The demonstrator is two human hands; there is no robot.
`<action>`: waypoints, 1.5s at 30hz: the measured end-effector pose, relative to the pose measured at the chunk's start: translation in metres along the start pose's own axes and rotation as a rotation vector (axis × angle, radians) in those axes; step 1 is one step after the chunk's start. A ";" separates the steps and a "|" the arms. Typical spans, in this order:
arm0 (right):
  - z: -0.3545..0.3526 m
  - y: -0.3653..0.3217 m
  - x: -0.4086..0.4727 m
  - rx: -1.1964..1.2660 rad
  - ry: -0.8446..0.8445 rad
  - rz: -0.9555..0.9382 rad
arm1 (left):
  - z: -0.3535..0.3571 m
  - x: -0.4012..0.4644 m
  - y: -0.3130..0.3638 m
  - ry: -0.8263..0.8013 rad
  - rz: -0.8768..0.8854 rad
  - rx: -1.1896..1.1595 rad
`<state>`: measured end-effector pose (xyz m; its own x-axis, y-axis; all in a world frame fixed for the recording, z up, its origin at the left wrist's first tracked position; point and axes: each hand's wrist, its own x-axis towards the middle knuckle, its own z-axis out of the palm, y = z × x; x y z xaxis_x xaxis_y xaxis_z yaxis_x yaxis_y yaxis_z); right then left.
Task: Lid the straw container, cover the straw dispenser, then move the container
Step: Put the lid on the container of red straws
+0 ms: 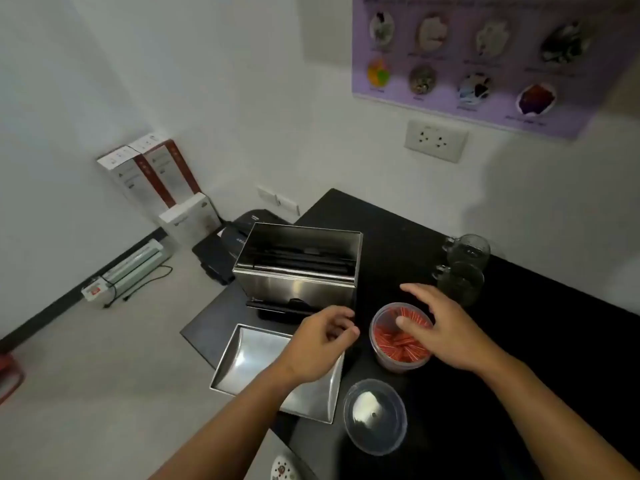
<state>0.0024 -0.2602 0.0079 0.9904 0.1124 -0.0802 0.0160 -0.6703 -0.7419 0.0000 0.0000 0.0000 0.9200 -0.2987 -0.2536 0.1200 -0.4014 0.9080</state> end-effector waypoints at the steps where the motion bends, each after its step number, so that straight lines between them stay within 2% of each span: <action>1: 0.002 0.005 -0.001 -0.005 -0.035 0.012 | 0.005 0.004 -0.001 -0.016 -0.005 -0.010; 4: 0.010 0.013 -0.011 0.018 -0.141 0.062 | 0.021 0.009 -0.003 -0.025 -0.044 -0.020; 8: 0.022 0.022 -0.024 0.146 -0.140 0.118 | 0.042 0.011 -0.012 -0.010 -0.032 -0.069; 11: 0.024 0.022 -0.030 0.209 -0.201 0.126 | 0.049 0.010 -0.017 0.003 -0.045 -0.097; 19: 0.028 0.015 -0.036 0.090 -0.303 0.069 | 0.049 0.001 -0.019 0.045 -0.066 -0.146; 26: 0.025 -0.015 -0.045 0.112 -0.173 -0.095 | 0.029 -0.020 -0.009 0.142 -0.024 -0.195; 32: 0.029 -0.052 -0.052 0.177 -0.097 -0.170 | 0.013 -0.058 -0.015 0.123 -0.008 -0.339; 40: 0.065 -0.080 -0.066 0.394 -0.195 -0.168 | 0.005 -0.097 -0.033 0.078 -0.069 -0.750; 45: 0.084 -0.084 -0.070 0.376 -0.280 -0.168 | 0.007 -0.110 -0.042 0.080 -0.192 -0.842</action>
<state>-0.0795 -0.1505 0.0197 0.9025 0.4239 -0.0765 0.0707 -0.3210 -0.9444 -0.1087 0.0438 -0.0128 0.8750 -0.2172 -0.4327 0.4835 0.3453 0.8044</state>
